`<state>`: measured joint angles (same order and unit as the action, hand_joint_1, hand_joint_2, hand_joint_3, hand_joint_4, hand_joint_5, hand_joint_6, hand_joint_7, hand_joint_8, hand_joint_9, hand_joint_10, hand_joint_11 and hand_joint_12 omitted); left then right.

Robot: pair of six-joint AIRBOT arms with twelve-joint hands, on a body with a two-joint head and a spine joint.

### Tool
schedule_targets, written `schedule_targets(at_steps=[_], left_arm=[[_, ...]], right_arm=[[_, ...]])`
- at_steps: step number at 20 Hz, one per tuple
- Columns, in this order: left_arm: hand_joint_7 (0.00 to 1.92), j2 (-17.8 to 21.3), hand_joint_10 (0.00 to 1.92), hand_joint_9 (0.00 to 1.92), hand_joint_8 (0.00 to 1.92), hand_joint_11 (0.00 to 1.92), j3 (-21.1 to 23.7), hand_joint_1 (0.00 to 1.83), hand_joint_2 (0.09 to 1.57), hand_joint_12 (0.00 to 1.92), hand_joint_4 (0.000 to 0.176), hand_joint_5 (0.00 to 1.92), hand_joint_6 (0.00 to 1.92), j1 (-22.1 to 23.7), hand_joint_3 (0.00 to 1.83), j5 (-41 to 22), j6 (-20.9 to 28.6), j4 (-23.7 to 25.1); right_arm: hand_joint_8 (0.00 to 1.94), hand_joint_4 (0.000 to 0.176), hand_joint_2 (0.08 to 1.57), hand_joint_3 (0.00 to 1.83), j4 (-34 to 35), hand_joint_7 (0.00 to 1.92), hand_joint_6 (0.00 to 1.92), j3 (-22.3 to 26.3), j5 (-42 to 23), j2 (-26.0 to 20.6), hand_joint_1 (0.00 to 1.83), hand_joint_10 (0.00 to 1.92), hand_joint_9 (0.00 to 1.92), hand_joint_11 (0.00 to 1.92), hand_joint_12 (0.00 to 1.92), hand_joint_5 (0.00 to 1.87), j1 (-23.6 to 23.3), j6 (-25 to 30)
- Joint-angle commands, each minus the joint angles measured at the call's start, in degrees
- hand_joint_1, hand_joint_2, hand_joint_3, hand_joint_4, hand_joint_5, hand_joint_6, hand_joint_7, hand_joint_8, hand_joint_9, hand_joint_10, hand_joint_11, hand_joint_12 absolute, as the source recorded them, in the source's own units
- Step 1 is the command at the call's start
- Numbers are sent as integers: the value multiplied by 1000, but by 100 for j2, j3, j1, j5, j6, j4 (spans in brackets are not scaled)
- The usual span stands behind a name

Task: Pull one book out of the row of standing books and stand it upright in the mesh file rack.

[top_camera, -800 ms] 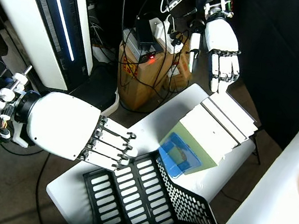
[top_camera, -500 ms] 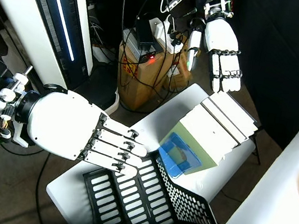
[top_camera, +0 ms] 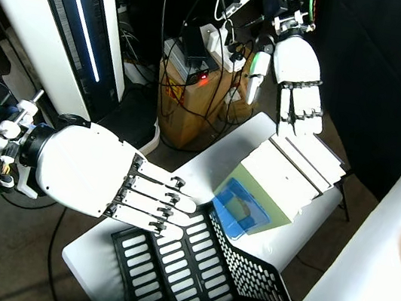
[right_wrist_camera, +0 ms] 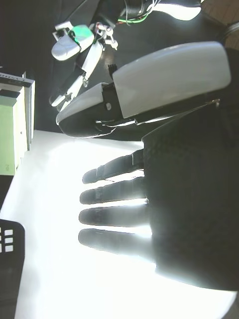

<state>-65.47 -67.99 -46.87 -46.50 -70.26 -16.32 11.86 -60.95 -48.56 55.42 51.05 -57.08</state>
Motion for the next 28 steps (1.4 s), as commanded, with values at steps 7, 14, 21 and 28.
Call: schedule_targets(at_steps=[7,14,21,28], left_arm=[[0,-210,0,0,0,0,-283,0,1186,0,51,309,39,260,0,-48,-401,-228],[0,-480,0,0,0,0,-537,0,1231,0,37,369,52,342,0,428,-635,-378],[0,-458,0,0,0,0,-386,0,1250,0,38,428,58,159,8,433,-667,-336],[0,-320,0,0,0,0,8,0,1243,0,37,431,14,-283,0,155,-666,-319]], right_arm=[[0,0,1382,2,42,0,0,-16,-680,-17,592,0,0,0,0,0,-12,20],[0,0,1382,1,50,0,0,-20,-703,-12,624,0,0,0,0,0,-5,28],[0,0,1377,0,51,0,0,-27,-718,-13,633,0,0,0,0,0,1,63],[0,0,1391,4,51,0,0,-33,-719,-17,567,0,0,0,0,0,1,97]])
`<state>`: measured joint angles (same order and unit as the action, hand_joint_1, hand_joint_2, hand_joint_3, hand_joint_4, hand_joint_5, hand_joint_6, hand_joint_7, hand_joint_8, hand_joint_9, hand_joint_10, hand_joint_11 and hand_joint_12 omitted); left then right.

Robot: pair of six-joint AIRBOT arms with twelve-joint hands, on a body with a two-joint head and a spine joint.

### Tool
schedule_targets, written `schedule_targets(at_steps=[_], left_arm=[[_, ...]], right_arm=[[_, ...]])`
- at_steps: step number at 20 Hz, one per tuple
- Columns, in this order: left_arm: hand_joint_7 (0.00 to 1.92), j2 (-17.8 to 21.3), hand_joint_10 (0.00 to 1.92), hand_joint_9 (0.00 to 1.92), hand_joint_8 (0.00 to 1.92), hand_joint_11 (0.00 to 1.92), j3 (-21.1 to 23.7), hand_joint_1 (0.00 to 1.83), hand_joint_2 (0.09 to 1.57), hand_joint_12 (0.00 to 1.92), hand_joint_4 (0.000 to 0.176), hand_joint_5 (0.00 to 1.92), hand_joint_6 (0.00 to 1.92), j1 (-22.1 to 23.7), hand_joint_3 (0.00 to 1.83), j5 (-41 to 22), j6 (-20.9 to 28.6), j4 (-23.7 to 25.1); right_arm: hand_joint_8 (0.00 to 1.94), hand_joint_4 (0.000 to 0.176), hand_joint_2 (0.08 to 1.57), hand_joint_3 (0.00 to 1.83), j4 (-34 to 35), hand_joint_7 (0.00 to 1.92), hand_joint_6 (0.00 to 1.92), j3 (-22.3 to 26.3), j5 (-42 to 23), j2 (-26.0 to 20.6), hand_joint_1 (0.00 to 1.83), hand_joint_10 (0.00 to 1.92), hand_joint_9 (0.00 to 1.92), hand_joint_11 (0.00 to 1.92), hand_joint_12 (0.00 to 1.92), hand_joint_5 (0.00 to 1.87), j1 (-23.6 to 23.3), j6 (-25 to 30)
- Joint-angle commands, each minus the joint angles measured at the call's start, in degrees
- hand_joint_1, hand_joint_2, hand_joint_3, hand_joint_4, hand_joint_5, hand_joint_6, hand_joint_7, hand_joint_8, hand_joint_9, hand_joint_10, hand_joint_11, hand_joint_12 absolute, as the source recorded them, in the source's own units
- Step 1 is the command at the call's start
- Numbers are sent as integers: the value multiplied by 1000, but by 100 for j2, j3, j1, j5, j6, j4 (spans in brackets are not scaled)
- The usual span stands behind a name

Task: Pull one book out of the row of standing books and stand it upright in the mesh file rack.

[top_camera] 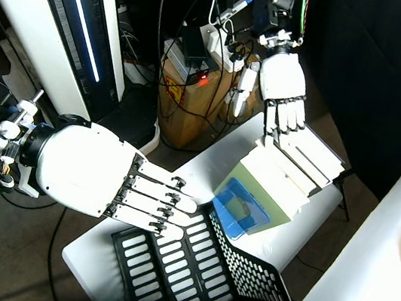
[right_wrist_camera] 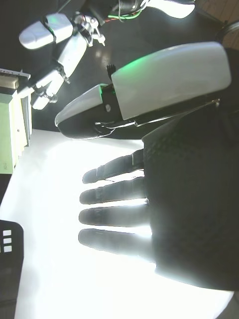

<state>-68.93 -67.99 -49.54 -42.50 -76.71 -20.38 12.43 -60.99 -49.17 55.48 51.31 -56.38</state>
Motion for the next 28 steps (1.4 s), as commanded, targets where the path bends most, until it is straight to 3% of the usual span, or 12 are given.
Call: schedule_targets(at_steps=[1,4,5,7,10,20,23,24,25,26,27,28], left_arm=[[0,35,0,0,0,0,62,0,1244,0,30,442,18,-61,0,-275,-21,114],[0,77,0,0,0,0,242,20,1264,0,1,478,27,-206,0,-401,-20,190],[0,88,0,0,0,0,295,26,1266,0,0,501,35,-247,2,-416,-20,232],[0,125,0,0,0,0,412,0,1265,0,36,461,14,-356,1,-484,-20,252],[0,202,0,0,0,0,604,13,1271,0,0,485,19,-569,2,-643,62,262],[0,302,0,0,0,0,929,0,1252,0,0,456,1,-1004,0,-865,555,566],[0,326,0,0,0,0,948,0,1269,0,0,350,0,-1024,4,-1017,663,587],[0,380,0,0,0,0,959,0,1286,0,4,296,0,-1022,11,-1222,734,611],[0,425,0,0,0,0,983,0,1301,0,41,213,0,-1020,16,-1360,741,616],[0,495,0,0,0,0,1020,0,1319,0,61,101,0,-1014,21,-1548,741,618],[0,578,0,0,0,0,1063,0,1318,0,95,19,0,-1007,20,-1768,741,621],[0,660,0,0,0,0,1098,0,1312,0,92,3,0,-1002,16,-1945,741,621]], right_arm=[[0,0,1391,3,-6,0,0,-28,-658,-23,566,0,0,0,0,0,-25,30],[0,0,1394,4,-6,0,0,-28,-660,-25,567,0,0,0,0,0,-25,40],[0,0,1391,2,-6,0,0,-28,-662,-25,588,0,0,0,0,0,-25,43],[0,0,1390,1,-6,0,0,-27,-662,-25,581,0,0,0,0,0,-25,53],[0,0,1385,0,-6,0,0,-26,-662,-24,577,0,0,0,0,0,-25,56],[0,0,1378,0,-6,0,0,-26,-660,-24,591,0,0,0,0,0,-25,70],[0,0,1380,0,-6,0,3,-25,-659,-24,599,0,0,0,0,6,-25,71],[0,0,1382,0,-7,0,3,-25,-659,-24,590,0,0,0,0,8,-25,72],[0,0,1387,2,-14,0,0,-22,-659,-24,555,0,0,0,0,1,-25,72],[0,0,1384,1,-42,0,0,-13,-659,-25,575,0,0,0,0,0,-26,72],[0,0,1377,0,-108,0,0,13,-658,-31,602,0,0,0,0,0,-26,74],[0,0,1381,0,-187,0,0,45,-657,-70,589,0,0,0,0,0,-26,74]])
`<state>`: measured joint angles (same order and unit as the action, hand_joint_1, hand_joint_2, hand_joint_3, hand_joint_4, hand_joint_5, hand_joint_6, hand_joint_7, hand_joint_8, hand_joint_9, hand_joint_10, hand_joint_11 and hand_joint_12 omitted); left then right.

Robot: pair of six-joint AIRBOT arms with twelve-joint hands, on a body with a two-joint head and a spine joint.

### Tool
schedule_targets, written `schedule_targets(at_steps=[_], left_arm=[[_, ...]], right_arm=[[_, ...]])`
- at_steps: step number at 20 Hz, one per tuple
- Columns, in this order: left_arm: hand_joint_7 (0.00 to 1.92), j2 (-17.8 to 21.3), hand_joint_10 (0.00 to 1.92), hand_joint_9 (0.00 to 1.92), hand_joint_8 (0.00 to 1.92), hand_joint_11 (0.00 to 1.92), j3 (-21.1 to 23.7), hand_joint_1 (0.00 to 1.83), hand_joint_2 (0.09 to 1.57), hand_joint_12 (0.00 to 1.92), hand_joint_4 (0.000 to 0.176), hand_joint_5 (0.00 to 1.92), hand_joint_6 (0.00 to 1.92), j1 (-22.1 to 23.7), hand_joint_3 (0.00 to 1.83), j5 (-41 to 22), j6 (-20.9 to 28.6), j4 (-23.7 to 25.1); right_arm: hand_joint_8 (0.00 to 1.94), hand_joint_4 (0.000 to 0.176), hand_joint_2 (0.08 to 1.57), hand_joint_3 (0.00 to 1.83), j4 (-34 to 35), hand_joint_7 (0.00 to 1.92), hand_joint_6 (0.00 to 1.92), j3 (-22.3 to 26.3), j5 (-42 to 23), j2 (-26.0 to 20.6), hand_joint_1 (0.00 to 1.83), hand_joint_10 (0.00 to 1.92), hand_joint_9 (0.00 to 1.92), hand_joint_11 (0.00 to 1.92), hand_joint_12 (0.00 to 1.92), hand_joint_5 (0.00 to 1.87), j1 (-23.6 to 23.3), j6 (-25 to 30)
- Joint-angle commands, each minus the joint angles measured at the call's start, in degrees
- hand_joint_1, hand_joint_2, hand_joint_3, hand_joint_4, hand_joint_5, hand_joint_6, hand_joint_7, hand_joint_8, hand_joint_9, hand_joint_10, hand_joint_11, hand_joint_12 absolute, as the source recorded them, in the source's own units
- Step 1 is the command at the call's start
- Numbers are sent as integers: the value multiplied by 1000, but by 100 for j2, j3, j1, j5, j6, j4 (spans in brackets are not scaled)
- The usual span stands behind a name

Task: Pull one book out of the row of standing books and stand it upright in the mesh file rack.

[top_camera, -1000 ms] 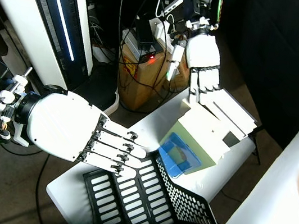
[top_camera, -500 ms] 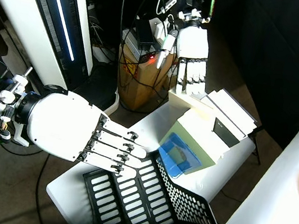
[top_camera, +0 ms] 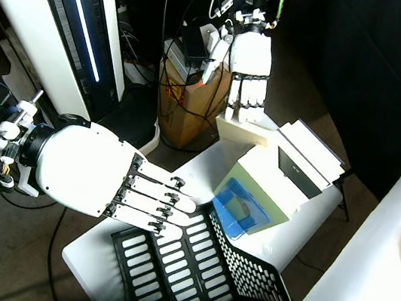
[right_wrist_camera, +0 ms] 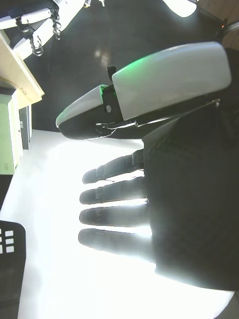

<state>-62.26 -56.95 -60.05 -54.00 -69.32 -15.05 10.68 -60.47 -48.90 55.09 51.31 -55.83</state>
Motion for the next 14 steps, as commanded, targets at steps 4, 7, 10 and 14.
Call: schedule_targets(at_steps=[4,7,10,14], left_arm=[[0,300,0,0,0,0,-6,0,1348,0,72,0,0,53,29,-1306,-32,-152],[0,339,0,0,0,0,-297,41,1444,0,80,0,0,163,18,-1131,-60,-510],[0,395,0,0,0,0,-534,207,1459,0,65,0,0,312,1,-1019,-64,-798],[0,457,0,0,0,8,-722,287,1463,5,55,0,0,331,0,-952,-65,-1178]], right_arm=[[0,0,1363,0,-510,0,0,130,-551,-205,641,0,0,0,0,0,-102,45],[0,0,1300,0,-1052,0,0,129,-121,-204,725,0,0,0,0,0,-390,134],[0,0,1256,0,-1904,0,0,13,531,-36,680,0,0,3,2,0,-902,380],[0,0,1184,0,-3420,0,0,-255,1300,467,714,0,0,15,8,0,-1591,1059]])
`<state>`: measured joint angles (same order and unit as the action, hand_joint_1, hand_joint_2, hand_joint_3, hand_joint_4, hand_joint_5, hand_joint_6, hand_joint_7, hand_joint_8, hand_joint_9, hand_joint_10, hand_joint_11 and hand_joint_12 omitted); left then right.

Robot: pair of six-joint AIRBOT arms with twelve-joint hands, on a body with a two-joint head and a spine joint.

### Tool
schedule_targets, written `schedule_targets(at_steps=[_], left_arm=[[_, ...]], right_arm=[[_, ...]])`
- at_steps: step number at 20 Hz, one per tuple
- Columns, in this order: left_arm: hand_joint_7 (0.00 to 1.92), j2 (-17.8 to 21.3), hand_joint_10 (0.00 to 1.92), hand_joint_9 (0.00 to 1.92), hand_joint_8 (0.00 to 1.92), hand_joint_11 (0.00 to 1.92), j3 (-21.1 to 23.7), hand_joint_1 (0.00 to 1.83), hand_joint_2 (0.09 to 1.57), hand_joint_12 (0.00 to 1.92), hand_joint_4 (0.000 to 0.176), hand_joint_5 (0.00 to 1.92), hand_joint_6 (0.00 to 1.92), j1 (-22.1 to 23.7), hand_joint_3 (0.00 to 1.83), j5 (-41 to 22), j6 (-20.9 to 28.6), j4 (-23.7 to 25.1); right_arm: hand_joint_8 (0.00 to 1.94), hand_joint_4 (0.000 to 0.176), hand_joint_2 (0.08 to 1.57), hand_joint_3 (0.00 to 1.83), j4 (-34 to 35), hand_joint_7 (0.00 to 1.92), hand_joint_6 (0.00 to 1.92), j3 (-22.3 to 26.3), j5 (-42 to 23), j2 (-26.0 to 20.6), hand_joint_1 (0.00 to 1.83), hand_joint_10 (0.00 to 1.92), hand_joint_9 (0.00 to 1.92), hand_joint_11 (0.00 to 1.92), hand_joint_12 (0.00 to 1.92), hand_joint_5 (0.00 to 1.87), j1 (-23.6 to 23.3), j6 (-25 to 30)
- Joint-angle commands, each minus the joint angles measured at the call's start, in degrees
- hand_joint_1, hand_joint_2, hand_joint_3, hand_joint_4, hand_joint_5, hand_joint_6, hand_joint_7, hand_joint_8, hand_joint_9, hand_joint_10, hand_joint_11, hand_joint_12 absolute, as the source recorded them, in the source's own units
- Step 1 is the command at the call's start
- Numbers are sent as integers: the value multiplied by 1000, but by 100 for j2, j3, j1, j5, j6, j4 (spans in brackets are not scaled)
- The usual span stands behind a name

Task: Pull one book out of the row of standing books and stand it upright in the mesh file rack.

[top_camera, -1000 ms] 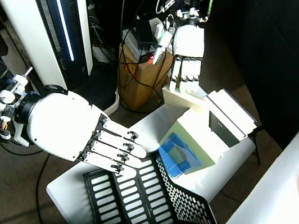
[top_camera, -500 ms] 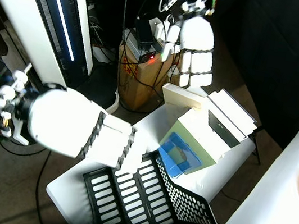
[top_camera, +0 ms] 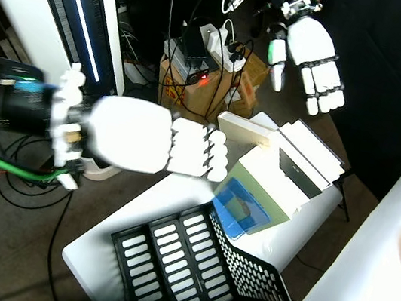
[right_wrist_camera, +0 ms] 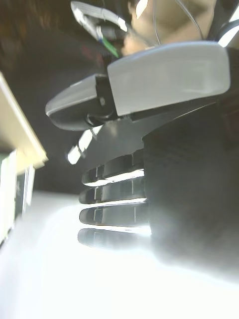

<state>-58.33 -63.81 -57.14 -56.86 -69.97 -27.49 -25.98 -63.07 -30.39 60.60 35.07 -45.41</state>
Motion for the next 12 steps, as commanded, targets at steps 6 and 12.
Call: schedule_targets(at_steps=[6,12], left_arm=[[0,295,0,0,0,0,-306,413,1415,283,39,53,7,187,18,-405,2,-202],[0,362,0,0,0,0,-636,412,1389,425,62,69,1,525,0,-22,2,-309]], right_arm=[[0,0,1078,0,-1708,0,0,-412,-65,728,776,0,0,0,3,0,-510,1215],[0,6,1079,0,-2859,0,0,-722,266,1405,762,0,0,0,0,0,-817,1596]])
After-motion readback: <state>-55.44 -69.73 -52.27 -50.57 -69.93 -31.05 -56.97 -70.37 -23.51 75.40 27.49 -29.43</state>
